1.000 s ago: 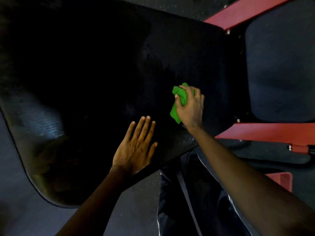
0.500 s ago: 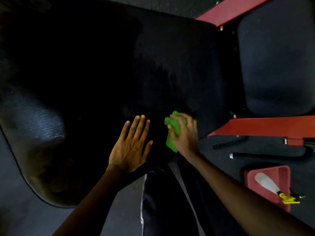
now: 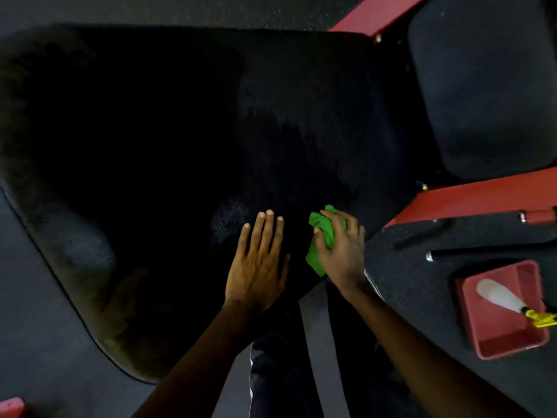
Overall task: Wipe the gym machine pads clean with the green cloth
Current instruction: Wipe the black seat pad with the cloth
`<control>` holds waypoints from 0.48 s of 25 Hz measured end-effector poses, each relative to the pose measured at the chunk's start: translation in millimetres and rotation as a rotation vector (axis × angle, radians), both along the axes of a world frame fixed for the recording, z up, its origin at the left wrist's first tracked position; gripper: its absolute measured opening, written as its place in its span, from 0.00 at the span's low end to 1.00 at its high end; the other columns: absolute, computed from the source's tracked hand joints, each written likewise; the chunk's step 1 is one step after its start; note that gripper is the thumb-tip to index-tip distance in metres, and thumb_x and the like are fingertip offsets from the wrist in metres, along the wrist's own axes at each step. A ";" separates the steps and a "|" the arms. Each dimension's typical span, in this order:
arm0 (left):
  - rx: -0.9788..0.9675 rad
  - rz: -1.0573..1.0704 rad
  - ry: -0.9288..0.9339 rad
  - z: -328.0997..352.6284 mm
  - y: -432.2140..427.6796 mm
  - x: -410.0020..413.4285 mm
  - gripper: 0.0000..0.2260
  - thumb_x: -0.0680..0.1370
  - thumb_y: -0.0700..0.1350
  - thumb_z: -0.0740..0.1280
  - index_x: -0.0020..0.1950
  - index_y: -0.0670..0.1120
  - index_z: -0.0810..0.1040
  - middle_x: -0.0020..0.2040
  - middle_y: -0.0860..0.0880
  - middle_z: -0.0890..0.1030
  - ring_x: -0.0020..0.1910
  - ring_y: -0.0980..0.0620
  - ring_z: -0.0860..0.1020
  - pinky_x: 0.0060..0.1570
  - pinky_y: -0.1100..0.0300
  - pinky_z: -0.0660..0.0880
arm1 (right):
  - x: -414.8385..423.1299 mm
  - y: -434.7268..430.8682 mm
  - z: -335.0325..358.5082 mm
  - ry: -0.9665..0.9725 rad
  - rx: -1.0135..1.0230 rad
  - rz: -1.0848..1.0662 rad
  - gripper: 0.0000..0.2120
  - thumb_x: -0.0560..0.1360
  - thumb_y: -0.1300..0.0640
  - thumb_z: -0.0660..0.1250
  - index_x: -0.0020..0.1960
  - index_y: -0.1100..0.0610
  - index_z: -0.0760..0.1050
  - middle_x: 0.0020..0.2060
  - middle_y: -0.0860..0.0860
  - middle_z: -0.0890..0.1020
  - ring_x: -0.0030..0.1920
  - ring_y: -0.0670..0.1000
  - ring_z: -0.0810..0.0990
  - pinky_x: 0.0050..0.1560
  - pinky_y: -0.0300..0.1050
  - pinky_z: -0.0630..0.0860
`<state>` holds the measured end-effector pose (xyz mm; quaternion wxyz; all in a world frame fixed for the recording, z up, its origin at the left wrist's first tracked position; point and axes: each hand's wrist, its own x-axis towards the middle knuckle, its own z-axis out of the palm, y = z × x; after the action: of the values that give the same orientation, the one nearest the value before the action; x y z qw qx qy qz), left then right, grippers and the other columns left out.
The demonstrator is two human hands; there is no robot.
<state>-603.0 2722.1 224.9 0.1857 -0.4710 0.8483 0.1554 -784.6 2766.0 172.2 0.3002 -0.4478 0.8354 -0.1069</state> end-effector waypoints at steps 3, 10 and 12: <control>0.017 0.063 0.093 6.2 -12.6 -8.7 0.29 0.81 0.55 0.58 0.79 0.41 0.62 0.79 0.39 0.61 0.78 0.41 0.60 0.76 0.44 0.57 | -1.2 -10.2 -4.5 0.016 0.003 0.009 0.19 0.77 0.48 0.67 0.68 0.46 0.74 0.65 0.50 0.74 0.60 0.56 0.73 0.60 0.53 0.72; -0.059 -0.224 0.108 -30.3 -169.4 -44.3 0.26 0.81 0.50 0.57 0.80 0.45 0.61 0.80 0.41 0.60 0.79 0.41 0.58 0.76 0.46 0.53 | -5.8 -70.8 -14.4 0.026 0.095 -0.340 0.19 0.76 0.50 0.67 0.66 0.46 0.74 0.65 0.53 0.74 0.61 0.60 0.72 0.59 0.54 0.71; -0.066 -0.336 0.105 -49.9 -209.1 -63.9 0.26 0.82 0.50 0.58 0.80 0.46 0.62 0.80 0.39 0.59 0.79 0.40 0.56 0.77 0.45 0.51 | 12.8 -55.6 0.5 -0.023 0.043 -0.260 0.20 0.74 0.50 0.67 0.66 0.44 0.74 0.65 0.51 0.74 0.59 0.59 0.72 0.59 0.55 0.71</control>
<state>-666.9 2513.0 175.0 0.1492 -0.3195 0.9282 0.1186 -771.8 2710.3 172.6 0.3029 -0.3281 0.8850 -0.1322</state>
